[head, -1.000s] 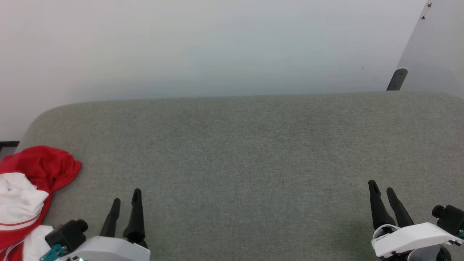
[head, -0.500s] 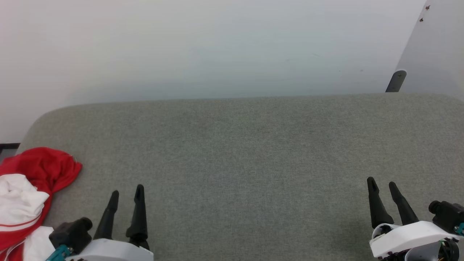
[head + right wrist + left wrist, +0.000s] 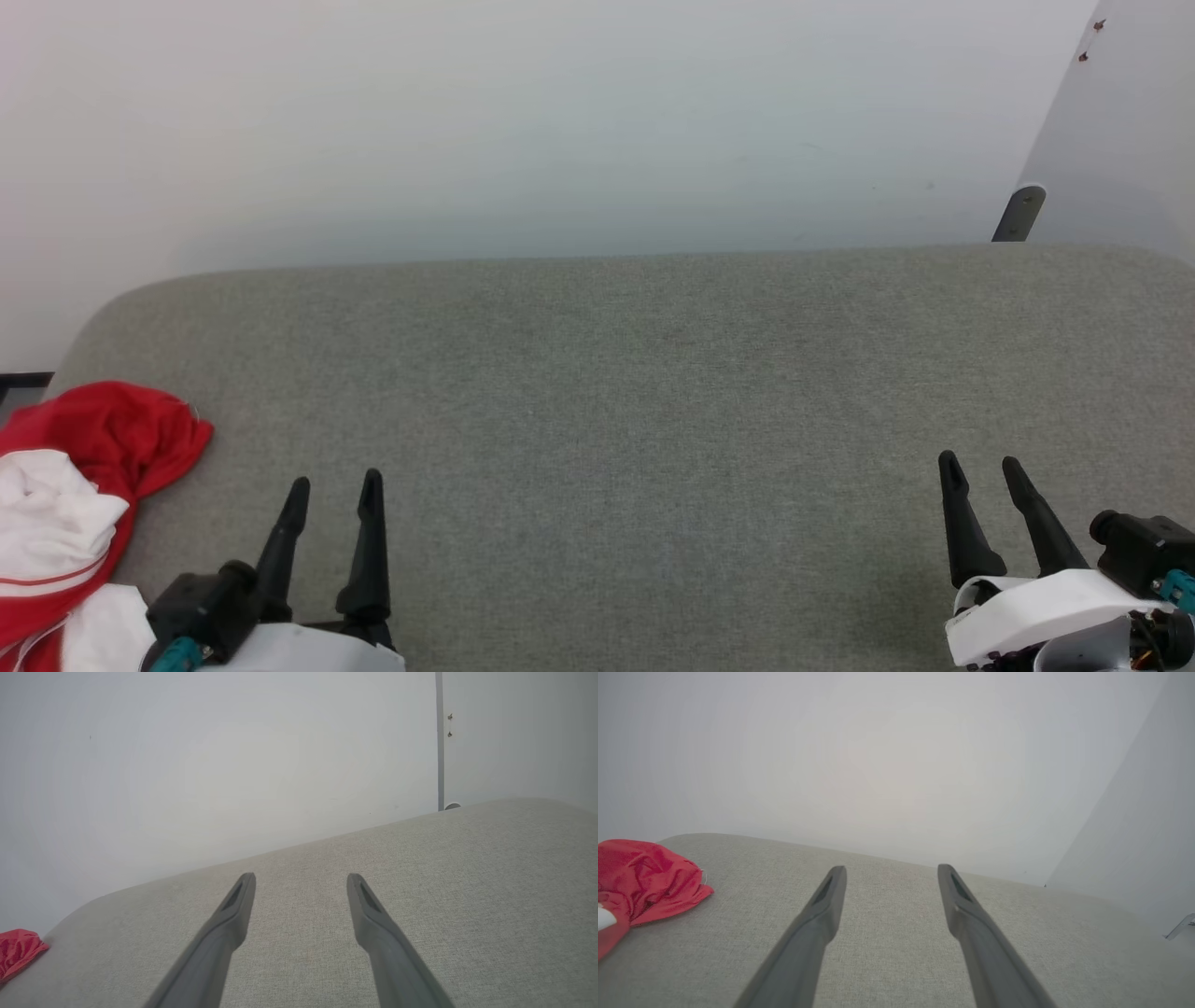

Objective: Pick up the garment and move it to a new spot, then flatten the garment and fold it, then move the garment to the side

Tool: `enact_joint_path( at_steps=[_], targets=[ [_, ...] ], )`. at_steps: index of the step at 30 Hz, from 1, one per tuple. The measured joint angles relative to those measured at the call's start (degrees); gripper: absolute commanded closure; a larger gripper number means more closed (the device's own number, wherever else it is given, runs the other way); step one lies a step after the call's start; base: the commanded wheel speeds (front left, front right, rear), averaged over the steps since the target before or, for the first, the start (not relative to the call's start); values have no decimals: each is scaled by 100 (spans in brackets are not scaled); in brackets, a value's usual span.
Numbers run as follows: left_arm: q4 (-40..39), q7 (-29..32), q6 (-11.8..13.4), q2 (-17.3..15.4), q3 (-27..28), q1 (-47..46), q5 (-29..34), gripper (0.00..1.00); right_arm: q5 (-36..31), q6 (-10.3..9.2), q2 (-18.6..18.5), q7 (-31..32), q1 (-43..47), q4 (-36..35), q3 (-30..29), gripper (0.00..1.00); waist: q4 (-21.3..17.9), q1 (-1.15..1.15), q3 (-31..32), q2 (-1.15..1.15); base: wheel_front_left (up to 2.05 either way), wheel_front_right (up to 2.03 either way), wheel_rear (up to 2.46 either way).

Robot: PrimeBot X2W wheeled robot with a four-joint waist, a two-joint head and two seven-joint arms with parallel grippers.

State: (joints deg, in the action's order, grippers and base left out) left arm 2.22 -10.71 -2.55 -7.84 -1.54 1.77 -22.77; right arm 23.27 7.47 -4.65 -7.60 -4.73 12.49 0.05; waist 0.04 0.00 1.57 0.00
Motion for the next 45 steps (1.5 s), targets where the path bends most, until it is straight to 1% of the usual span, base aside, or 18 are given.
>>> enact_joint_path(
  at_steps=[15, 30, 39, 45],
  targets=[
    [-73, -194, -71, 64, 35, 94, 680, 0, -762, 0, -21, -149, -1, -94, 55, 0, -20, 0, 24, 0, 0, 0, 0],
    [-110, -346, -91, 91, 56, 171, 1319, 0, -1443, 0, -40, -310, 0, -163, 98, 0, -45, 0, 27, 0, 0, 0, 0],
    [-145, -443, -98, 109, 65, 190, 1628, 0, -1798, 1, -60, -445, 0, -215, 109, 0, -52, 0, 29, 0, 0, 0, 0],
    [-119, -443, -108, 132, 89, 190, 1622, 0, -1817, 1, -63, -456, 1, -214, 103, 0, -47, 0, 19, 0, 0, 0, 0]
  ],
)
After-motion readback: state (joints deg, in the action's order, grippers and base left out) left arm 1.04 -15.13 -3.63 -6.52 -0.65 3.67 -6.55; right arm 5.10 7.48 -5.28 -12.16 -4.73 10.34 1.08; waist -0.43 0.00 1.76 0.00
